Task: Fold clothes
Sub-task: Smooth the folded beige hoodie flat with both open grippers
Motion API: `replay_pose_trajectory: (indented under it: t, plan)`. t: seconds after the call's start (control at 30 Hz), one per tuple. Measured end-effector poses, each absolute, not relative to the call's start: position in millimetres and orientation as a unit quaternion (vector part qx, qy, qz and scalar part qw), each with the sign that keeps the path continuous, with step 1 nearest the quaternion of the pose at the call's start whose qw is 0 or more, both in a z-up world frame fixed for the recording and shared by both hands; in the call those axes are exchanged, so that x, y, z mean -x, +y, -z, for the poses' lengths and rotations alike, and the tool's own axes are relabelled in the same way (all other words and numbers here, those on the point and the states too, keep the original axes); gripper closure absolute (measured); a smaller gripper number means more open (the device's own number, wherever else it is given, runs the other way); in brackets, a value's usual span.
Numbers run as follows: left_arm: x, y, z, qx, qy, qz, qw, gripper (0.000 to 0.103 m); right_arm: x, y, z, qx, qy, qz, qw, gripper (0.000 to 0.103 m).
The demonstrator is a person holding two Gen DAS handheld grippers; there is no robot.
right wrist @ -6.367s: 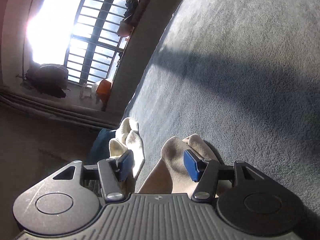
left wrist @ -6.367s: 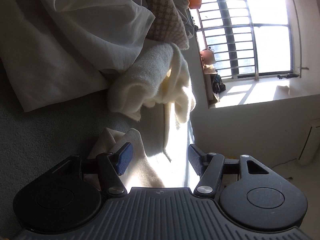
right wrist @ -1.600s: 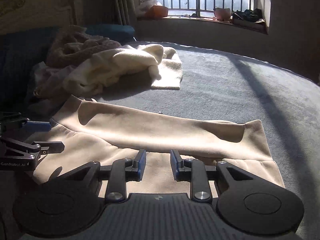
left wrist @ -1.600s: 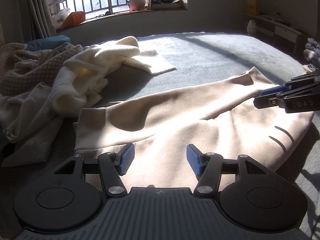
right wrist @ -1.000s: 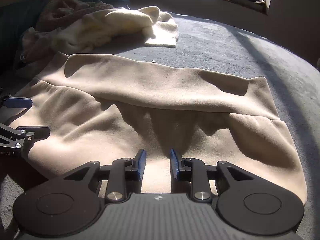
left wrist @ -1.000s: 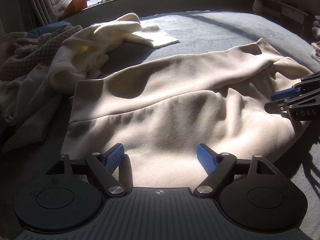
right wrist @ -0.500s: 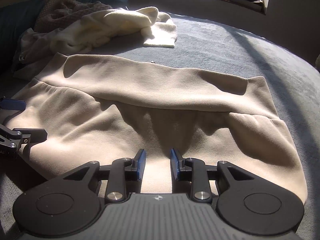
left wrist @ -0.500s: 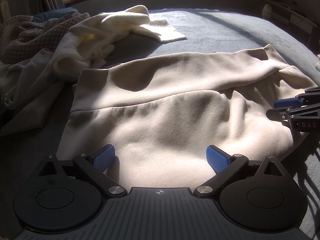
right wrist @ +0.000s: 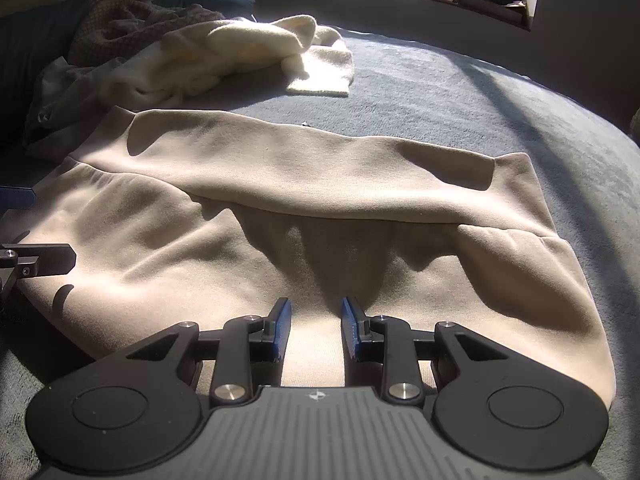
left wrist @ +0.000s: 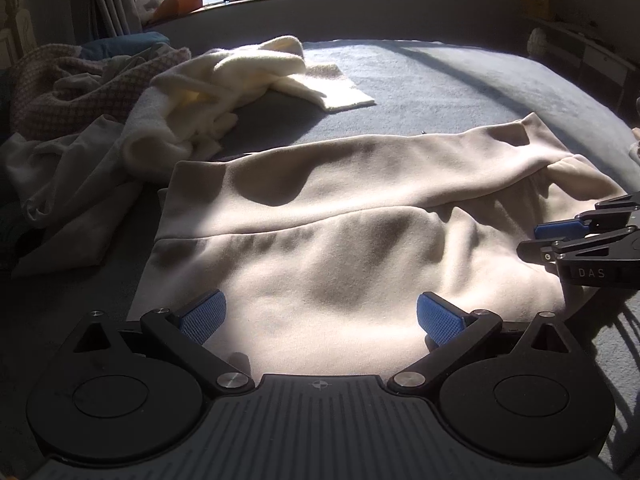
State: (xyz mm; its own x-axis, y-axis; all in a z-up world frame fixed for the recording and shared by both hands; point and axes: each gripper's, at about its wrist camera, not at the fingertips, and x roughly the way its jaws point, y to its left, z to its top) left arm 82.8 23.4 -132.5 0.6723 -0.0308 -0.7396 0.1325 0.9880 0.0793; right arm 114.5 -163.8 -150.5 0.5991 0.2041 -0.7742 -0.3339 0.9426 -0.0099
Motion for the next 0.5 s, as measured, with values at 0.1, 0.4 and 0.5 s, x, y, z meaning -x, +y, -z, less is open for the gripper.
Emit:
replay_pose_trajectory:
  t: [0.1, 0.4, 0.5]
  plan:
    - [-81.8, 18.4, 132.5, -0.075, 0.409, 0.034, 0.909, 0.001, -113.9, -164.4, 150.9, 0.076, 0.420, -0.151, 0.892, 0.073]
    - [-83.1, 13.4, 134.6, -0.076, 0.433, 0.012, 0.898, 0.001, -113.4, -164.9, 151.1, 0.075, 0.418, -0.153, 0.892, 0.073]
    - [-82.4, 12.6, 135.3, -0.076, 0.436, 0.009, 0.897, 0.001, -113.0, -165.2, 151.0, 0.074, 0.417, -0.154, 0.893, 0.073]
